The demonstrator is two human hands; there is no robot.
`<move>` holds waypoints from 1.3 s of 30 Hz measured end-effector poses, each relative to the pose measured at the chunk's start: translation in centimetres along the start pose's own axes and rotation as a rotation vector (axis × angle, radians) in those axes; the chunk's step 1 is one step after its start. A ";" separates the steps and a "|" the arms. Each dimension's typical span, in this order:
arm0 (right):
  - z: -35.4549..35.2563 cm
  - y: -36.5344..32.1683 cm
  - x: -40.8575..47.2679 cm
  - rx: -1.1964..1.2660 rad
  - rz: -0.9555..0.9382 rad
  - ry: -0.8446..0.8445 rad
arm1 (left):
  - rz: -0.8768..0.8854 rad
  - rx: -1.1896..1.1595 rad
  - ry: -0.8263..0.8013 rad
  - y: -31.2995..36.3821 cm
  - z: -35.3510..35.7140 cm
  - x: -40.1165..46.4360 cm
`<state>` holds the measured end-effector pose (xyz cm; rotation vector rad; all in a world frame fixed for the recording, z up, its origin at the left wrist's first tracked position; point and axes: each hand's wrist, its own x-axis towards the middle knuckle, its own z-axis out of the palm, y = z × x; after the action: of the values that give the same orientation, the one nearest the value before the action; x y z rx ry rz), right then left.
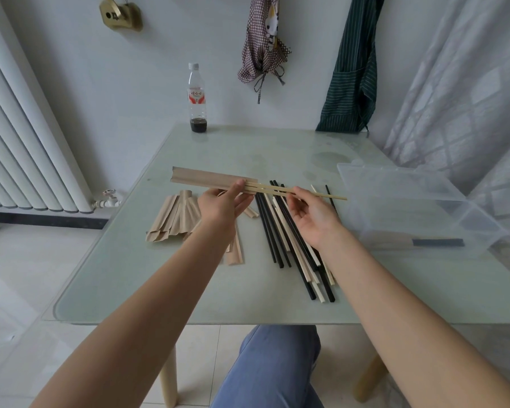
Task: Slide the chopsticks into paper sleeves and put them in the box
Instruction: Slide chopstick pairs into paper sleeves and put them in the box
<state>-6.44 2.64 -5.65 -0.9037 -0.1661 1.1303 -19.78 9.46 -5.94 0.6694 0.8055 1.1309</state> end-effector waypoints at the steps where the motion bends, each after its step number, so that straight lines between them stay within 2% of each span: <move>1: -0.2 -0.2 0.1 0.029 -0.017 0.018 | 0.005 -0.008 0.004 0.1 0.0 0.0; 4: -0.5 -0.3 -0.1 0.068 -0.016 0.034 | -0.006 -0.022 0.014 0.0 0.4 -0.2; 9: -0.9 -0.8 -0.8 -0.010 0.065 -0.019 | 0.011 0.008 -0.015 -0.2 1.0 -0.6; 14: -1.6 -1.6 -0.9 0.068 0.025 0.055 | 0.014 -0.015 0.011 -0.3 1.3 -0.8; 17: -2.0 -1.8 -1.3 0.020 0.059 0.040 | -0.004 0.009 0.002 -0.7 1.8 -1.3; 19: -2.3 -2.3 -1.4 -0.021 0.028 0.055 | -0.005 0.018 -0.008 -0.7 2.0 -1.5; 22: -2.8 -3.0 -1.3 -0.036 -0.117 0.142 | -0.015 0.004 -0.028 -1.0 2.7 -2.0; 25: -3.2 -3.3 -0.9 -0.226 -0.270 0.251 | -0.046 -0.002 -0.032 -1.7 4.1 -2.8; 29: -4.8 -4.2 -0.6 -0.503 -0.369 0.331 | -0.047 0.002 -0.027 -2.7 6.1 -3.6; 37: -6.8 -7.7 -2.4 -0.743 -0.511 0.218 | -0.073 -0.027 -0.027 -4.6 9.7 -4.8; 39: -7.3 -9.1 -2.9 -0.967 -0.565 0.203 | -0.100 -0.045 -0.029 -5.0 10.4 -5.0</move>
<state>2.60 -4.80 -3.17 -1.6770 -0.7914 0.3761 -9.61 2.61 -3.20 0.6005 0.7780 1.0437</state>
